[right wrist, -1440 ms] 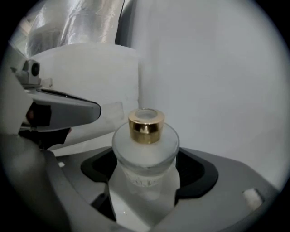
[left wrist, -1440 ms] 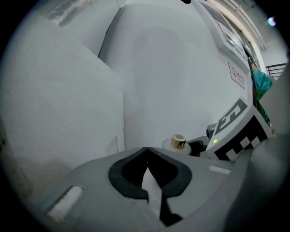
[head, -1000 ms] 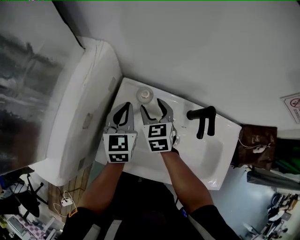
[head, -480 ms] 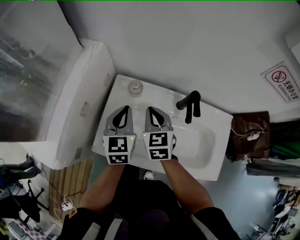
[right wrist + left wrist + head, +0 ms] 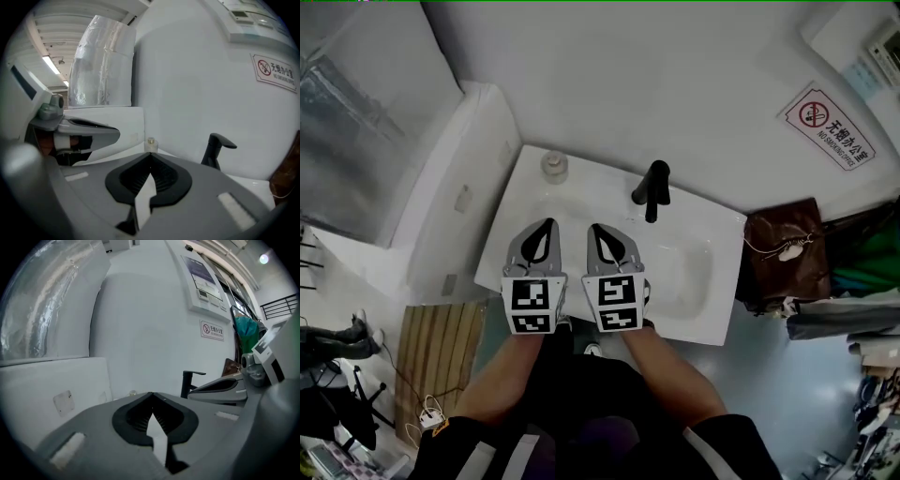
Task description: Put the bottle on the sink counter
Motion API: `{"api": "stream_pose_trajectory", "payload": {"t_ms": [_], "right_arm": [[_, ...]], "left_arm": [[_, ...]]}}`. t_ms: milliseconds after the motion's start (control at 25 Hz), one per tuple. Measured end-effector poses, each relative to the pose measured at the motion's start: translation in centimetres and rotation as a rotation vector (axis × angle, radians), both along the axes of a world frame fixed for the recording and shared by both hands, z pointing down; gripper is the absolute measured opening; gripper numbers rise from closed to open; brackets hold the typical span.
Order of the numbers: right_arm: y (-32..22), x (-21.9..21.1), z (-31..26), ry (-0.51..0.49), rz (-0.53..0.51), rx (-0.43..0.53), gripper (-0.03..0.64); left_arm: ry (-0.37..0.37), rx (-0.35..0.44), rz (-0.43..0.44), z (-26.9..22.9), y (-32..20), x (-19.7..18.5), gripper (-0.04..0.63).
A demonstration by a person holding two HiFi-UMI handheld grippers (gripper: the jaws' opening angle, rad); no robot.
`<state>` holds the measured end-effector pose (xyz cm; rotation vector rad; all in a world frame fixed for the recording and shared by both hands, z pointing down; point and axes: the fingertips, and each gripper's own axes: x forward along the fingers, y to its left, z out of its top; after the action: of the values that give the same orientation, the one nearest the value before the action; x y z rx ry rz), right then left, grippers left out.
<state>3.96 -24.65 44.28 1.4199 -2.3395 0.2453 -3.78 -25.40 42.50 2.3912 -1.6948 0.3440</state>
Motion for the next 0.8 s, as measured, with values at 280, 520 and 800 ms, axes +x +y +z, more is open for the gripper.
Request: {"api": "stream_pose_trajectory", "payload": {"t_ms": [280, 520, 800], "right_arm": [[4.3, 2.5, -1.0, -0.02, 0.006, 0.017, 0.0], [7.8, 3.5, -2.9, -0.063, -0.007, 0.064, 0.0], [12.8, 4.5, -4.6, -0.086, -0.033, 0.119, 0.0]], "left_arm": [[0.016, 0.006, 0.007, -1.3, 4.5, 1.9, 0.0], [0.035, 0.012, -0.003, -1.6, 8.4, 3.3, 0.0], [0.035, 0.025, -0.017, -2.6, 13.7, 4.7, 0.0]]}}
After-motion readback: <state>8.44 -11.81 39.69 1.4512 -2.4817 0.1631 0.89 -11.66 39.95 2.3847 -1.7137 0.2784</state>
